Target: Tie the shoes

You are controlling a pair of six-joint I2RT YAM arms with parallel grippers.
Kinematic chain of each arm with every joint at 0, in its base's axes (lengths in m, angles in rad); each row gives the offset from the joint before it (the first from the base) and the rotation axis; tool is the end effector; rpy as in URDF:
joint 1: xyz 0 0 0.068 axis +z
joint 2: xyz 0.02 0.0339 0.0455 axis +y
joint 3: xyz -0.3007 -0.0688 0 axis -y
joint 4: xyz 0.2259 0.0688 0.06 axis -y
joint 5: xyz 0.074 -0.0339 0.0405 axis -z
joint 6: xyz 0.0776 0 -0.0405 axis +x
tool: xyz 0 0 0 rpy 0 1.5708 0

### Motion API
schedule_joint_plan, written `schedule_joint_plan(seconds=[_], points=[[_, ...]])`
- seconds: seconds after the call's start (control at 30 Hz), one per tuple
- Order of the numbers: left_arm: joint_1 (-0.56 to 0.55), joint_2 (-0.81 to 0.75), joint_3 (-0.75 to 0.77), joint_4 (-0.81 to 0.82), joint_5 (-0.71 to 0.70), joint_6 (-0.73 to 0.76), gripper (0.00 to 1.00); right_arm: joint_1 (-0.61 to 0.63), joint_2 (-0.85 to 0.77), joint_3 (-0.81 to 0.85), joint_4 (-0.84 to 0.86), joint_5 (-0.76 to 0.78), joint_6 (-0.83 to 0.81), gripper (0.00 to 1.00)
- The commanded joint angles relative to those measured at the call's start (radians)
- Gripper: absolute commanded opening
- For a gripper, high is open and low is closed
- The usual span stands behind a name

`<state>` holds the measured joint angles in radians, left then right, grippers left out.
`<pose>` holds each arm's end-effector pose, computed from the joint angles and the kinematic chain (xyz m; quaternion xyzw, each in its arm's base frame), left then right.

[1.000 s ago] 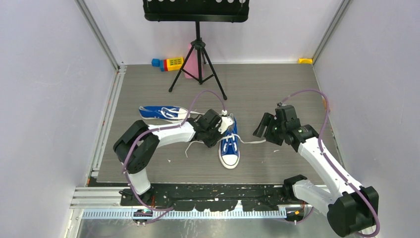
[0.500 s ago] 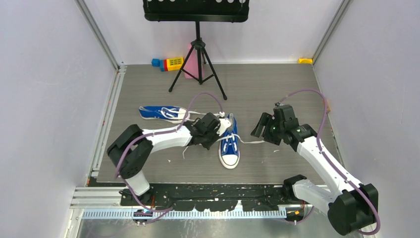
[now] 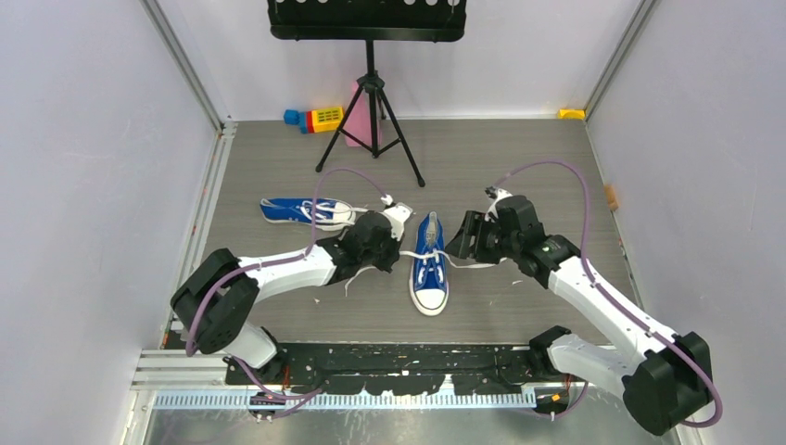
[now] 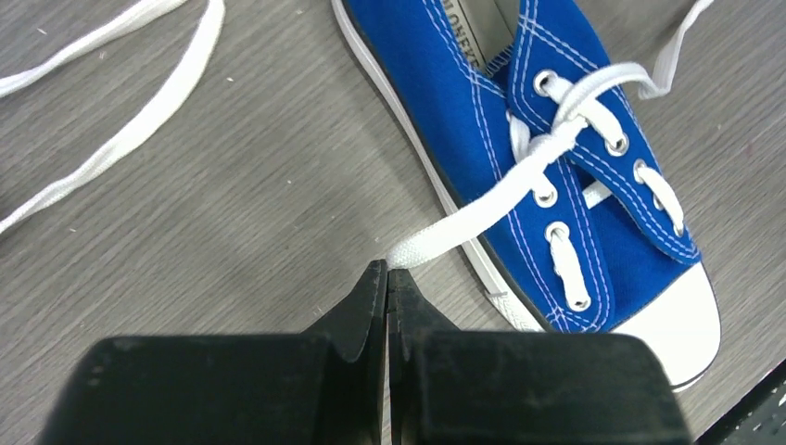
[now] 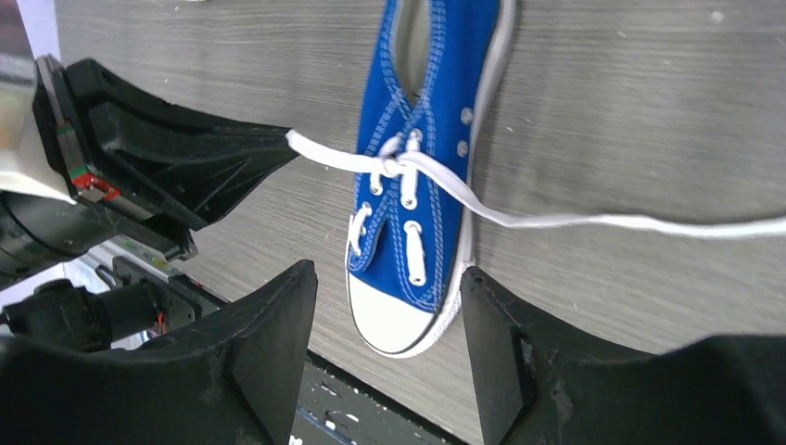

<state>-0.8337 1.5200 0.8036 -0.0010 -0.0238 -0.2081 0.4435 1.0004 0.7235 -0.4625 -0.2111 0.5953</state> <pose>0.2223 -0.2421 0.2111 0.2754 0.8676 -0.1966 0.3643 0.1755 0.1014 0.2616 0.0266 0.9104 0.2830 0.3008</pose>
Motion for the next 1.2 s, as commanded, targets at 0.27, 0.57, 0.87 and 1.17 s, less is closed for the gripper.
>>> schedule_joint_plan(seconds=[0.27, 0.57, 0.87, 1.17], points=[[0.058, -0.051, -0.068, 0.313, 0.106, -0.189, 0.0, 0.095, 0.185, 0.07, 0.259, -0.058, -0.029, 0.55], [0.073, -0.033, -0.077, 0.387, 0.157, -0.234, 0.0, 0.132, 0.247, 0.099, 0.316, -0.047, -0.074, 0.53], [0.076, -0.014, -0.081, 0.443, 0.195, -0.261, 0.0, 0.132, 0.308, 0.113, 0.365, -0.009, 0.05, 0.46], [0.076, 0.016, -0.091, 0.499, 0.218, -0.273, 0.0, 0.132, 0.319, 0.119, 0.399, 0.013, 0.176, 0.47]])
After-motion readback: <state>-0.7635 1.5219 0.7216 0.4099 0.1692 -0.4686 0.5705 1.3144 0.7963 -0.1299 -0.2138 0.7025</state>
